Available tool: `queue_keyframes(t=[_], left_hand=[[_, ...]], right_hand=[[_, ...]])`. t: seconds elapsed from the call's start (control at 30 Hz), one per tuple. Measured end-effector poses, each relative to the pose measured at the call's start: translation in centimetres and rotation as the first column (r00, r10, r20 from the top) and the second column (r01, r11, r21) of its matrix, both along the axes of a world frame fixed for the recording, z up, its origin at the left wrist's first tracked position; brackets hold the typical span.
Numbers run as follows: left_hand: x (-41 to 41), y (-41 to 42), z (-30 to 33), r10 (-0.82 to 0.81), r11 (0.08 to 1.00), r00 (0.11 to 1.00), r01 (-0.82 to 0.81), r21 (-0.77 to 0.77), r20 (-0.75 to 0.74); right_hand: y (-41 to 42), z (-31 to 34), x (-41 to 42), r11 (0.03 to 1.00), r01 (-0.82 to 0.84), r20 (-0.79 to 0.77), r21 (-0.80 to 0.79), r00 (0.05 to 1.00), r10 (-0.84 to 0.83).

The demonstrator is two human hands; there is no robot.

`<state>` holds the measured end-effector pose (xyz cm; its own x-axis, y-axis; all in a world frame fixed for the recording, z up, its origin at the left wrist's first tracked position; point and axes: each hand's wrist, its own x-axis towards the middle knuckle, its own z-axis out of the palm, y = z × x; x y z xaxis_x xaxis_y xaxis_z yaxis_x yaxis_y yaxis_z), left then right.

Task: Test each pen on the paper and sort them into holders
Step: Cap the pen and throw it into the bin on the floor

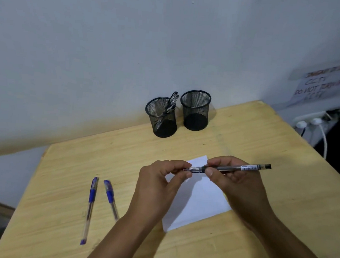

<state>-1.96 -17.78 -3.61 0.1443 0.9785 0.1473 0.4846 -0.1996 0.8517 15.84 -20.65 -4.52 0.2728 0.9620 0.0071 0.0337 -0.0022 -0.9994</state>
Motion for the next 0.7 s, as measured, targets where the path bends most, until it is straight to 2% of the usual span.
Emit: queue_keyframes(t=[0.23,0.37,0.53,0.63,0.7], left_hand=[[2.5,-0.6,0.3,-0.080,0.997,0.994,0.080,-0.001,0.069],[4.1,-0.8,0.6,-0.146,0.988,0.988,0.143,0.054,0.041],[6.4,-1.5,0.3,-0.239,0.971,0.968,0.239,0.005,0.080],[8.0,-1.5,0.0,-0.285,0.958,0.955,0.287,-0.018,0.080],[9.5,-1.5,0.0,-0.336,0.940,0.939,0.340,-0.040,0.072]], right_hand=[[-1.8,-0.3,2.0,0.992,0.082,-0.222,0.091,0.973,-0.061],[-3.1,-0.7,2.9,0.977,0.153,-0.243,0.147,0.963,-0.114],[-5.0,-1.2,4.4,0.961,0.222,-0.289,0.167,0.942,-0.167],[-5.9,-1.6,6.0,0.964,0.224,-0.226,0.140,0.956,-0.190],[-6.6,-1.8,7.3,0.967,0.236,-0.238,0.093,0.949,-0.209]])
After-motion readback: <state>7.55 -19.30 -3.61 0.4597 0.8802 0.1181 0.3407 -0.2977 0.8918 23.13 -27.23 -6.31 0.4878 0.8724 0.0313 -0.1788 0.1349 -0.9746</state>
